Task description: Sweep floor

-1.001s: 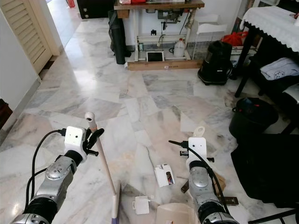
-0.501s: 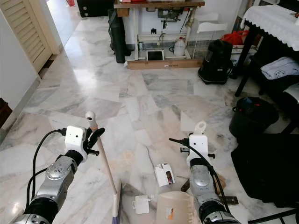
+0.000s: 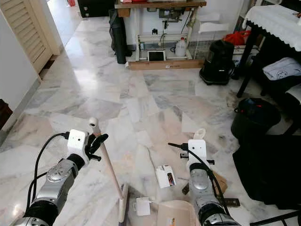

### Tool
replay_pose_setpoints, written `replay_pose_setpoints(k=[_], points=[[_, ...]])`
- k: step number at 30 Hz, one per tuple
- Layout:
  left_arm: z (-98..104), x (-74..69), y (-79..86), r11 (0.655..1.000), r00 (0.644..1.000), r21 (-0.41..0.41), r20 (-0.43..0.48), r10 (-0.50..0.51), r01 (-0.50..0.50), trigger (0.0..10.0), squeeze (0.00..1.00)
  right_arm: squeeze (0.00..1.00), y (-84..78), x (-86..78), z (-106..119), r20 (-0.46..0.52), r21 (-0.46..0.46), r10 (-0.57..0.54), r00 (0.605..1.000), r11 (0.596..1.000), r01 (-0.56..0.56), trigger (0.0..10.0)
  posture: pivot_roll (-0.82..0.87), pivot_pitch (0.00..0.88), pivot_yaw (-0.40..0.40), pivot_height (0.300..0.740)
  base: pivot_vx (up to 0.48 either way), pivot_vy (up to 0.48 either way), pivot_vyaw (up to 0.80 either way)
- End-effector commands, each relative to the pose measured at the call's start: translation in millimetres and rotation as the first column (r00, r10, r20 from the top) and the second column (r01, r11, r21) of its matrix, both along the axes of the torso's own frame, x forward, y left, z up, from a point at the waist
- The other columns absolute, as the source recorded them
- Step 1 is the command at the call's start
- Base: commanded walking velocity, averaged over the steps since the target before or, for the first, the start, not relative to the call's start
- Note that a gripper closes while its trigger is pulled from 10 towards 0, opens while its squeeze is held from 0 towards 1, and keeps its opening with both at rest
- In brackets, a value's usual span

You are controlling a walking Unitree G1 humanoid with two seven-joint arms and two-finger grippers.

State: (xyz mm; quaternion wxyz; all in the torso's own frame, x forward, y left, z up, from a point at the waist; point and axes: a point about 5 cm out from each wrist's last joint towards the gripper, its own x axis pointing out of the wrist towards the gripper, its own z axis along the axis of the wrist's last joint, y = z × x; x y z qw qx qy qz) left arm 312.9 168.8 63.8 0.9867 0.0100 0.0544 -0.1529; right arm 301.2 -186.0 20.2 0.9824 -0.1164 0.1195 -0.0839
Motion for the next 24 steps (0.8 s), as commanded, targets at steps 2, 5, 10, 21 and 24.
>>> replay_pose_setpoints(k=[2, 5, 10, 21, 24], points=[[-7, -2.7, 1.6, 0.999, 0.999, -0.037, -0.05, -0.013, 0.011, 10.0, 0.0, 0.0, 0.7, -9.2, -13, -0.08, -0.026, 0.014, 0.997, 1.0, -0.016, 10.0, 0.04, 0.0, 0.011, 0.74, 0.0, 0.0, 0.0], [-8, -3.2, -2.4, 0.996, 0.995, -0.072, -0.079, -0.06, 0.055, 10.0, 0.0, 0.0, 1.1, -8.8, -13, -0.078, -0.028, 0.02, 0.997, 0.999, -0.022, 10.0, 0.04, 0.0, 0.008, 0.74, 0.0, 0.0, 0.0], [-14, -8.7, -12.4, 0.976, 0.963, -0.091, -0.167, -0.209, 0.196, 10.0, 0.0, 0.0, 1.7, -7.9, -12, -0.079, -0.032, 0.028, 0.996, 0.999, -0.03, 10.0, 0.04, 0.0, 0.005, 0.74, 0.0, 0.0, 0.0], [15, -5.8, -22.5, 0.89, 0.917, -0.327, -0.131, -0.377, 0.319, 10.0, 0.0, 0.0, 6.4, -5.7, -11, -0.081, -0.03, 0.036, 0.996, 0.999, -0.039, 10.0, 0.05, 0.0, 0.012, 0.74, 0.0, 0.0, 0.0], [22, -4.2, -20.8, 0.873, 0.918, -0.37, -0.111, -0.38, 0.317, 10.0, 0.0, 0.0, 8.9, -4.5, -11, -0.079, -0.026, 0.038, 0.996, 0.999, -0.04, 10.0, 0.06, 0.0, 0.016, 0.74, 0.0, 0.0, 0.0]])
